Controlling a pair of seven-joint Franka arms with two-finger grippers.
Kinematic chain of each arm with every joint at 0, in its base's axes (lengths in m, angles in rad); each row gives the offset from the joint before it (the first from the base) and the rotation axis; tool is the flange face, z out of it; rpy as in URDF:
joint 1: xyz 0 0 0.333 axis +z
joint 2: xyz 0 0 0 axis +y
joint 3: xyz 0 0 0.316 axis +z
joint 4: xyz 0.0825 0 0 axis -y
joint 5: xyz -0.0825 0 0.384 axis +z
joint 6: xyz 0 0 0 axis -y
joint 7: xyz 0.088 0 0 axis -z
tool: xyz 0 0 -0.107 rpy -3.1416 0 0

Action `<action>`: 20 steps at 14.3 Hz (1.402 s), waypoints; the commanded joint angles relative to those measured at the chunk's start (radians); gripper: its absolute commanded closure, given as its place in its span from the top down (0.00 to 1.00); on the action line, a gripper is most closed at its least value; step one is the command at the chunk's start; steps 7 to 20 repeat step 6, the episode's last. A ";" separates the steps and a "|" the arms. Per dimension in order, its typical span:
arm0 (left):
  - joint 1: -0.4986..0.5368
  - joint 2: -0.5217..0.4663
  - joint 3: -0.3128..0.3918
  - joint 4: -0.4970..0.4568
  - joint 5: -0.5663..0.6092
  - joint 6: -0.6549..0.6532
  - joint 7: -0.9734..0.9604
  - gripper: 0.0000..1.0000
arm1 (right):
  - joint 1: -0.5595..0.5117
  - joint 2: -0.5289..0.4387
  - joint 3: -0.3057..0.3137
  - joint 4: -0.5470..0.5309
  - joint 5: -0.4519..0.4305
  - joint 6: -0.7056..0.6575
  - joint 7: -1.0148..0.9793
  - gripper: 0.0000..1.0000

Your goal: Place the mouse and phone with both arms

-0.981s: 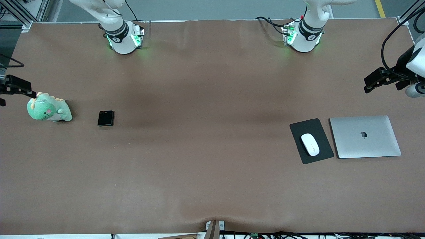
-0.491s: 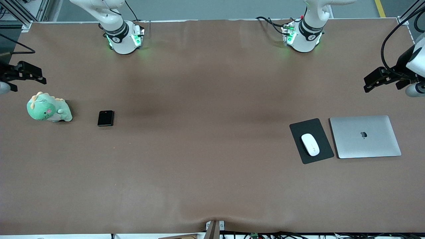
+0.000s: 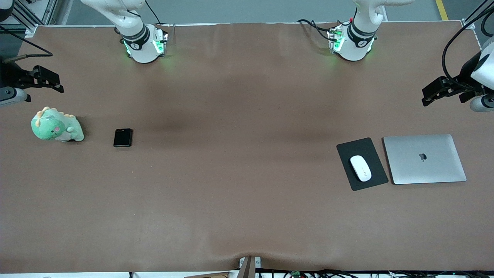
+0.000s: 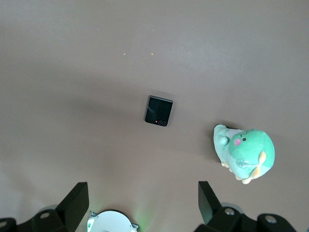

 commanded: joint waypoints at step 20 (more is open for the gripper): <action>0.003 0.000 -0.005 0.017 -0.013 -0.036 0.010 1.00 | 0.028 -0.032 0.000 -0.036 -0.001 0.026 0.056 1.00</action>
